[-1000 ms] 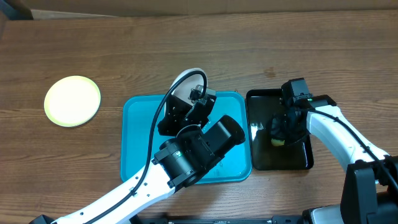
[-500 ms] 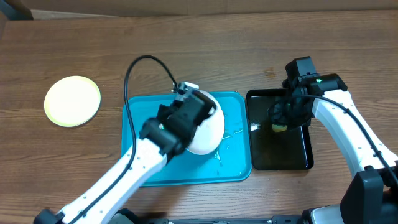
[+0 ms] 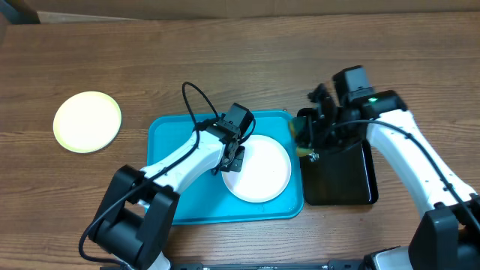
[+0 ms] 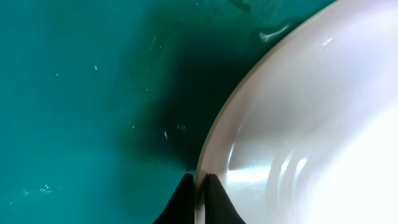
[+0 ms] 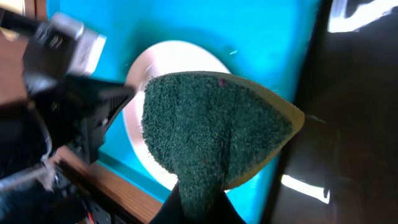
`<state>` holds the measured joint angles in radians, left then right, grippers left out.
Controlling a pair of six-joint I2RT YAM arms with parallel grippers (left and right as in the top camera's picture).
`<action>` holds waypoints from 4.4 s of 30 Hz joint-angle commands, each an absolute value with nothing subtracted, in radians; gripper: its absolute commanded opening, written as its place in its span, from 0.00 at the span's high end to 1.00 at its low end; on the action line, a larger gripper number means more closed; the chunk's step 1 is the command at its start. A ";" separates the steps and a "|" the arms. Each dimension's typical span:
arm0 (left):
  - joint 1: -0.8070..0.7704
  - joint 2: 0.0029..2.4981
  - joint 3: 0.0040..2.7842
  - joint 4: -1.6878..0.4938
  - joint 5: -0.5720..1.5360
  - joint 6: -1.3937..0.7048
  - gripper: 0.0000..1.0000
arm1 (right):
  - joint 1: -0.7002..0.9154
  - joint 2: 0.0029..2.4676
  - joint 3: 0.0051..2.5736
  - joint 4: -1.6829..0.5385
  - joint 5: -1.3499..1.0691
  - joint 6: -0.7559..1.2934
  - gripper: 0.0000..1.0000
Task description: Clean dirty plates on tray and stack at the side
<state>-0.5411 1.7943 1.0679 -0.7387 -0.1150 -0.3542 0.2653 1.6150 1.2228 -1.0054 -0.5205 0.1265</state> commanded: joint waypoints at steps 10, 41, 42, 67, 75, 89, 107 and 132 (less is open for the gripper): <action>-0.520 1.851 1.057 -0.718 -0.022 -0.376 0.96 | 0.514 1.618 1.131 -0.869 -0.146 0.376 0.96; -0.487 1.851 1.057 -0.714 0.001 -0.374 0.96 | 0.599 1.707 0.797 -0.330 -0.057 0.409 0.96; -0.487 1.851 1.057 -0.713 0.001 -0.374 0.96 | 0.599 1.719 0.797 -0.323 -0.058 0.425 0.96; -0.418 1.758 1.128 -0.795 -0.073 -0.363 0.96 | 0.314 1.476 1.027 -0.532 -0.482 0.333 0.96; -0.503 1.409 1.233 -0.913 -0.555 -0.364 0.96 | 0.174 1.438 0.959 -0.918 -0.007 0.308 0.96; -0.912 1.236 1.232 -0.924 -1.497 -0.269 0.96 | 0.175 1.512 0.757 -0.638 -0.001 0.340 0.54; -0.088 1.239 1.232 -0.867 -0.468 -0.367 0.96 | 0.173 1.511 1.045 -0.915 -0.001 0.305 0.00; 0.700 1.728 1.232 -0.509 0.030 -0.416 0.64 | 0.173 1.511 1.053 -0.933 -0.001 0.306 0.00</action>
